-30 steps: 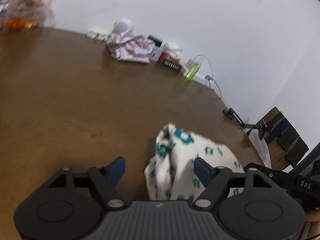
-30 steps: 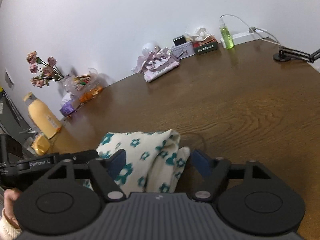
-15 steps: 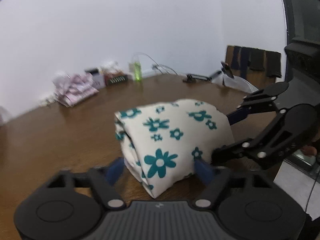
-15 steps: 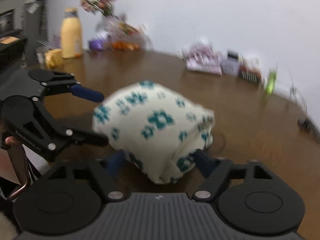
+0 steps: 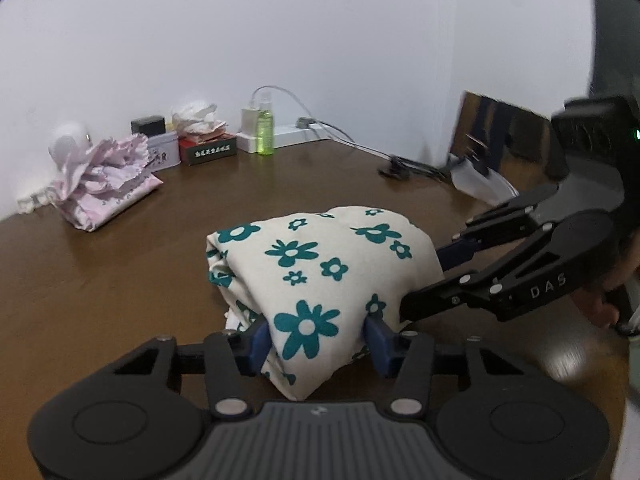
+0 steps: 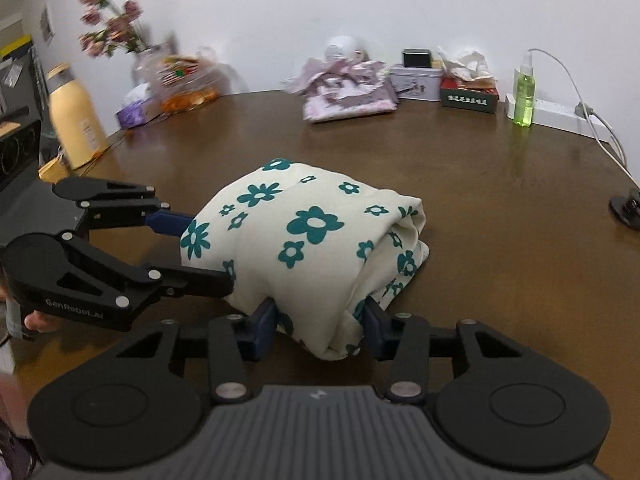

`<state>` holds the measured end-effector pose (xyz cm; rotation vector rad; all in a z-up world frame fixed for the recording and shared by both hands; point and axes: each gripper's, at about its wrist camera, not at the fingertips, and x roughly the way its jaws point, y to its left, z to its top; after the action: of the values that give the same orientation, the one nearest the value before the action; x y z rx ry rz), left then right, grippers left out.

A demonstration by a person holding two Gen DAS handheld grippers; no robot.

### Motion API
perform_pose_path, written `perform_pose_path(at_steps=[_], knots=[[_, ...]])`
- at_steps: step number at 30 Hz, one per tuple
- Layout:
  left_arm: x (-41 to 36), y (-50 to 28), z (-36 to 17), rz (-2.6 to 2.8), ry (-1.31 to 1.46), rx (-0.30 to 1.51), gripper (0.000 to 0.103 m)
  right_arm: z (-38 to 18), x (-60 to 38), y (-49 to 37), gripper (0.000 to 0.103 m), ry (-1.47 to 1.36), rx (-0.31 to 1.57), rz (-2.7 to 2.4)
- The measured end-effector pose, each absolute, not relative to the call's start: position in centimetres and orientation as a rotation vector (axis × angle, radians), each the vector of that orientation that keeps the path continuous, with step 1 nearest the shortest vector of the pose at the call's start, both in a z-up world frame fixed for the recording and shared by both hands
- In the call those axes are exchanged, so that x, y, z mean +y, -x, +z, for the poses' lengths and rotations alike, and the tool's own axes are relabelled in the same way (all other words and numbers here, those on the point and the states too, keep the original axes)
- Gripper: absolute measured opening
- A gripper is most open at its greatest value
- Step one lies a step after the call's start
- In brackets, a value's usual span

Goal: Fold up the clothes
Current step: 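Grasp the folded bundle with both grippers and carry it toward the wall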

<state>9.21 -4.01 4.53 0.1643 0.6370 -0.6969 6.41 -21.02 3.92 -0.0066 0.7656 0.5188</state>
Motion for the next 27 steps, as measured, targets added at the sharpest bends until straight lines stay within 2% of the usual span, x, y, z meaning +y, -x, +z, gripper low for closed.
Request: perform_pose_path(at_steps=[4,6,14,22,27], knots=[[-5.5,-16.7,5.0,-0.689,-0.116,0.657,0.047,4.3,-22.4,-13.4,0.044,-0.017,0.781,0.49],[-6.4,-20.2,5.1,-0.679,-0.115,0.646,0.047,4.6,-23.1,-16.7,0.048,-0.016,0.769,0.454],[-9.4,-31.7,3.6,-0.649,-0.138,0.642,0.047,3.7,-25.1,-28.3,0.048,-0.028,0.764,0.36],[-10.0,-37.3,2.3,-0.592,-0.105,0.65,0.047,2.8,-25.4,-34.6,0.052,-0.006,0.73,0.294],[-10.2,-37.0,2.4,-0.549,-0.151,0.613,0.054,2.5,-25.1,-34.7,0.053,0.001,0.706,0.271]])
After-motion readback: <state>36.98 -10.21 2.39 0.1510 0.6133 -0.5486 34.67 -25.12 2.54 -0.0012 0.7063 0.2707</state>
